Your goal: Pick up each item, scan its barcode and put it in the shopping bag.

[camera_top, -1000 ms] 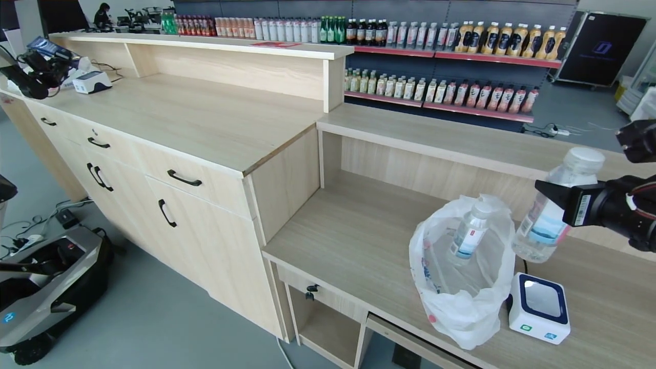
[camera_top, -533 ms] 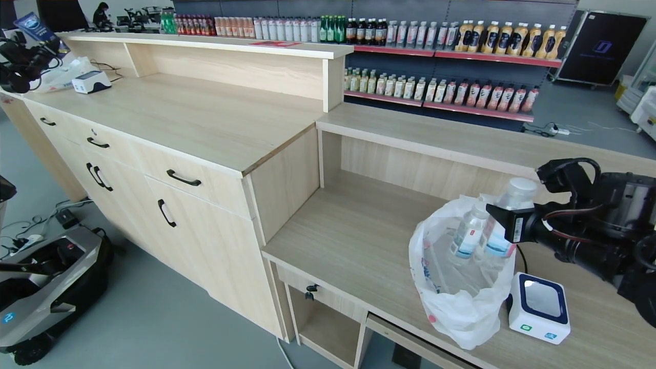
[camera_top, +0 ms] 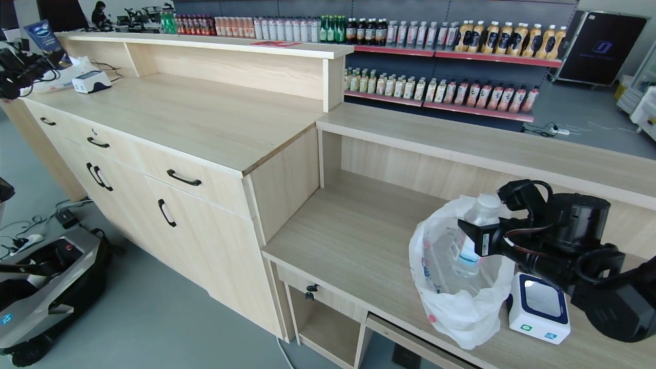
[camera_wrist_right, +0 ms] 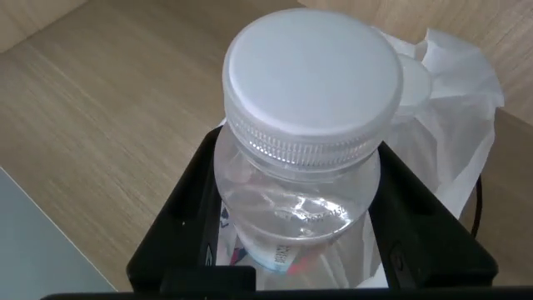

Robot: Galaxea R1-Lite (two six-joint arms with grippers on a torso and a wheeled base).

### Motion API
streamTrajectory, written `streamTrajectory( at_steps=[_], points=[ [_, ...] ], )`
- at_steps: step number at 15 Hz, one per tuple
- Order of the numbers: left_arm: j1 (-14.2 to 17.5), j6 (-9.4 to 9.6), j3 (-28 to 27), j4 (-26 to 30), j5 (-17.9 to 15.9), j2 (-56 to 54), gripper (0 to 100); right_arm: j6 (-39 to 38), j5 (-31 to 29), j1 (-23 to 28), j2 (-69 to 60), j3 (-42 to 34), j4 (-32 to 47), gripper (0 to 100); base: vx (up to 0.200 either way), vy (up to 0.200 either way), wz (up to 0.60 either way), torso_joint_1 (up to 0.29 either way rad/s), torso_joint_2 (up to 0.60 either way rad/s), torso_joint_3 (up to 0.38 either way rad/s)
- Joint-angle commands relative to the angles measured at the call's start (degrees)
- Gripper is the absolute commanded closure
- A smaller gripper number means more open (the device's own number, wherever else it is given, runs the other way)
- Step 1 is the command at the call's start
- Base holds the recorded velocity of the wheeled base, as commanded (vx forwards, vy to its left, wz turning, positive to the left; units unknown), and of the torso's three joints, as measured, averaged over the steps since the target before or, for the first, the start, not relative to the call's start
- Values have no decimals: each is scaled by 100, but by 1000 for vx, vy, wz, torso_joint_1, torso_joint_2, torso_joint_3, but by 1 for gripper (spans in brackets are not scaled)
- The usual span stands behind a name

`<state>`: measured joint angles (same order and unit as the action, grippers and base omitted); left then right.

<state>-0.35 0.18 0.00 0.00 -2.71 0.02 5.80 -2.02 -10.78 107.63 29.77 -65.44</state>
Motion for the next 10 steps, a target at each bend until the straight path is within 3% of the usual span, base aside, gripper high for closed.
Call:
streamTrajectory(
  at_steps=[1,10],
  points=[
    [0,-1,0,0,-2,6,0,9,0,-126,373,-33,-127,100,0,0,0,0,0,0],
    [0,-1,0,0,-2,6,0,35,18,-214,1155,-41,-944,100,0,0,0,0,0,0]
  ],
)
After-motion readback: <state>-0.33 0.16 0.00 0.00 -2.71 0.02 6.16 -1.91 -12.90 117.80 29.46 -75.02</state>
